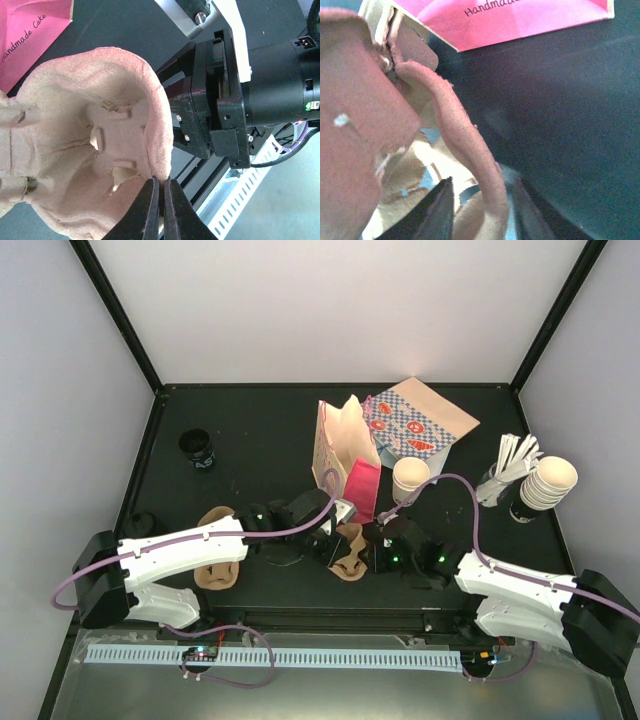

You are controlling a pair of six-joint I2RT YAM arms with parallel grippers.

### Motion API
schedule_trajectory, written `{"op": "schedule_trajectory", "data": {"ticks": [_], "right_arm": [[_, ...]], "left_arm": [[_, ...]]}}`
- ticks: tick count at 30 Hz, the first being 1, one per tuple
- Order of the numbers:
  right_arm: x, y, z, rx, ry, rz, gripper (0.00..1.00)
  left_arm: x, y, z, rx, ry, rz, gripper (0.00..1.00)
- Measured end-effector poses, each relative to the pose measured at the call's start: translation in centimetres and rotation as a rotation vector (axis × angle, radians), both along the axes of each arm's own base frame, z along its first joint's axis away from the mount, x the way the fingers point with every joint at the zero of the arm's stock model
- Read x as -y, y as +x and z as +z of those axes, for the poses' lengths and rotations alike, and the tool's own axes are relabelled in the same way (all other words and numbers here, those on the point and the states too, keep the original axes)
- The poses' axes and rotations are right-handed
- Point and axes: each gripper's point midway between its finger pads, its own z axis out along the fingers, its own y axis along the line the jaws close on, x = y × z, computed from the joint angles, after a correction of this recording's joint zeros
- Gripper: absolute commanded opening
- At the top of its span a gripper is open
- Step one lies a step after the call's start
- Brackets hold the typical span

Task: Pack the takeout coffee

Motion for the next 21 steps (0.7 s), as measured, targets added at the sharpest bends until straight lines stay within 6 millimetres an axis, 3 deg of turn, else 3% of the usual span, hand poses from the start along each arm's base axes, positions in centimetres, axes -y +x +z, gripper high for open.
{"op": "schedule_trajectory", "data": {"ticks": [6, 12, 14, 21], "right_arm": [[-0.2, 0.1, 0.1, 0.002, 0.008, 0.000, 0.17], [-0.2, 0.1, -0.1, 0.000, 0.003, 0.007, 0.15], [-0.2, 0.0, -0.2, -0.001, 0.000, 0.011, 0.15], [-0.1, -0.2, -0.4, 0.004, -0.009, 0.030, 0.14]], "left_arm": [[0.1, -0.2, 0.0, -0.009, -0.007, -0.009, 0.10], [0.2, -0.2, 0.2, -0.004, -0.012, -0.011, 0.42], [0.1, -0.1, 0.4, 0.006, -0.016, -0.008, 0.48], [-1.3, 1.0, 2.4, 0.088, -0.048, 0.031, 0.53]]}}
